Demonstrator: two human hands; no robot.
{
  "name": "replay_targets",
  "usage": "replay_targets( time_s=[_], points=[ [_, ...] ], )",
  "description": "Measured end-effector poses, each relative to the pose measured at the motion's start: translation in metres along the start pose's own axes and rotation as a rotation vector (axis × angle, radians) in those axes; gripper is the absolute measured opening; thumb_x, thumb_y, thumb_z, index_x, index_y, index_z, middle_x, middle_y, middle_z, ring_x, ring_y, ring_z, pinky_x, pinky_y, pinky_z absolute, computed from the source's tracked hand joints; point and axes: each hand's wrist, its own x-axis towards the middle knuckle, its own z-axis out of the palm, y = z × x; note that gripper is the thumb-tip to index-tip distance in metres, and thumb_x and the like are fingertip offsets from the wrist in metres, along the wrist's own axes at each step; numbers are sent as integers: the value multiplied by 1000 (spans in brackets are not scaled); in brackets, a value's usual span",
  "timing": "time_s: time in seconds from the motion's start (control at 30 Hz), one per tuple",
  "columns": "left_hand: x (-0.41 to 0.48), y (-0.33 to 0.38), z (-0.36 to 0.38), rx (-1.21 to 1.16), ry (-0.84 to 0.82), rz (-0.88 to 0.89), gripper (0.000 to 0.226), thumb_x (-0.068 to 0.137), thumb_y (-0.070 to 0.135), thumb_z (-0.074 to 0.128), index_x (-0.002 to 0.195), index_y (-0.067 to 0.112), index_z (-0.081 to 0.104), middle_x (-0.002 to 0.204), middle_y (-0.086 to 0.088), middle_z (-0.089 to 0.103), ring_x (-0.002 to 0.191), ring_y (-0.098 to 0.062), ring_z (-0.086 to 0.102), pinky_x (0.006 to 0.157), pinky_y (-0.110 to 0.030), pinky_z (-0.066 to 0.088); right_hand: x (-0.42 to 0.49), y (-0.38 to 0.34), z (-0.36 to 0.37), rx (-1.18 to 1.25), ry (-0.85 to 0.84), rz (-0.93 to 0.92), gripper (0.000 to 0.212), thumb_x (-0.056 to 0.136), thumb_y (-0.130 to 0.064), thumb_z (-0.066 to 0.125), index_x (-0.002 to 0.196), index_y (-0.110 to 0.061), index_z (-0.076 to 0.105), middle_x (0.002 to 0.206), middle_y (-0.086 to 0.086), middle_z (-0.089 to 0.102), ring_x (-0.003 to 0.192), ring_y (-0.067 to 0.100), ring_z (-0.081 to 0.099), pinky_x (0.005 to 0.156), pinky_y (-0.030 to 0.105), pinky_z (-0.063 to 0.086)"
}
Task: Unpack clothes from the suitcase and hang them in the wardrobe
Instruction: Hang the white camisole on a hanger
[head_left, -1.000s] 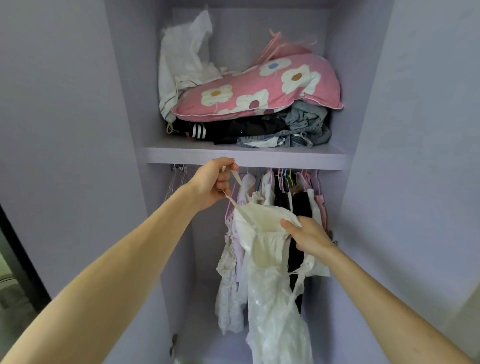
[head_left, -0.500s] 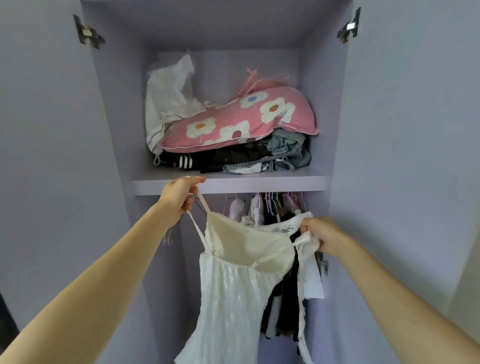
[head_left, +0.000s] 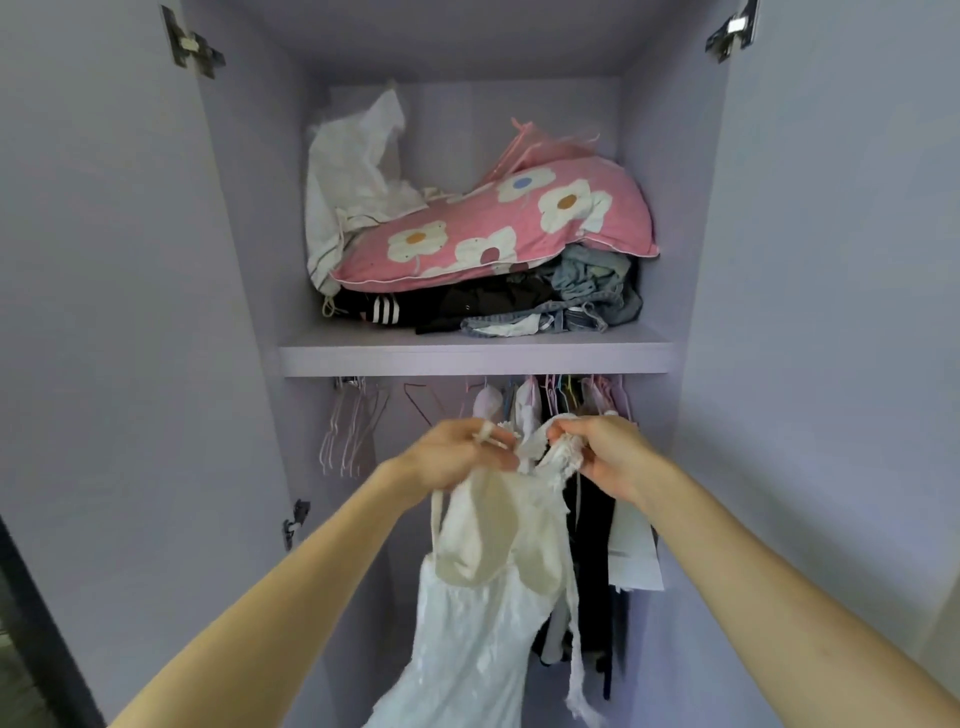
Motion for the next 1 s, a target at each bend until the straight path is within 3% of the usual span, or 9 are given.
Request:
replay_targets(
  time_s=[0.03, 0.07, 0.1, 0.13, 0.2, 0.37, 0.6, 0.77, 1.0],
  points=[
    [1, -4, 12, 50, -83, -11, 30, 85, 28, 75, 113, 21, 65, 104, 7, 68, 49, -12, 56, 42, -16, 30, -1, -1, 6, 33, -24, 0, 23, 93, 4, 56, 74, 0, 69, 73, 10, 68, 65, 15, 61, 62, 25, 51],
    [2, -8, 23, 82, -134, -12, 30, 85, 33, 75, 109, 22, 62, 96, 7, 62, 85, -16, 68, 44, -17, 30, 0, -1, 11, 53, -46, 7, 24, 95, 2, 55, 76, 1, 69, 73, 9, 69, 64, 13, 63, 60, 22, 53],
    [3, -10, 33, 91, -152, -4, 27, 84, 38, 75, 99, 21, 59, 83, 3, 53, 64, -12, 26, 46, -20, 29, 0, 0, 14, 68, -67, 14, 24, 96, 1, 53, 78, 1, 69, 73, 8, 71, 65, 12, 65, 58, 21, 54],
    [5, -11, 40, 77, -153, 2, 30, 85, 41, 73, 91, 17, 56, 72, 1, 43, 49, -18, 40, 46, -23, 26, 1, 1, 15, 70, -76, 17, 25, 97, 1, 51, 79, 1, 70, 73, 8, 72, 66, 11, 67, 56, 20, 54],
    [7, -11, 44, 26, -130, 3, 38, 88, 45, 71, 83, 15, 48, 59, 4, 28, 46, -13, 24, 45, -24, 23, 2, 1, 14, 60, -69, 12, 24, 97, 1, 48, 85, 3, 70, 74, 8, 74, 67, 11, 70, 54, 19, 54],
    [7, -9, 35, 38, -134, 22, 42, 88, 50, 69, 82, 9, 62, 54, 10, 29, 48, -13, 22, 43, -20, 24, 0, -3, -7, -65, 28, -24, 16, 94, -3, 55, 92, -3, 71, 83, 8, 75, 70, 17, 71, 50, 21, 52],
    [13, -9, 17, 96, -192, -70, 36, 87, 35, 73, 84, -1, 68, 48, 9, 38, 51, -16, 24, 52, -26, 24, 20, -2, -58, -266, 435, -97, 11, 94, -10, 54, 86, -8, 61, 67, 8, 47, 51, 19, 35, 49, 26, 26],
    [9, 7, 13, -60, -130, -22, 26, 88, 32, 73, 87, 6, 75, 49, 4, 25, 51, -16, 16, 55, -32, 17, 21, 28, -95, -778, 725, -141, 30, 97, -19, 50, 118, 2, 55, 110, 19, 63, 104, 40, 61, 73, 33, 39],
    [13, 41, -23, -39, 205, 51, 29, 91, 38, 69, 87, 11, 78, 50, 10, 37, 44, -12, 28, 46, -24, 23, 24, 94, -119, -1388, 393, 84, 25, 89, -20, 54, 113, -13, 59, 110, 8, 69, 103, 30, 65, 68, 27, 45]
  ],
)
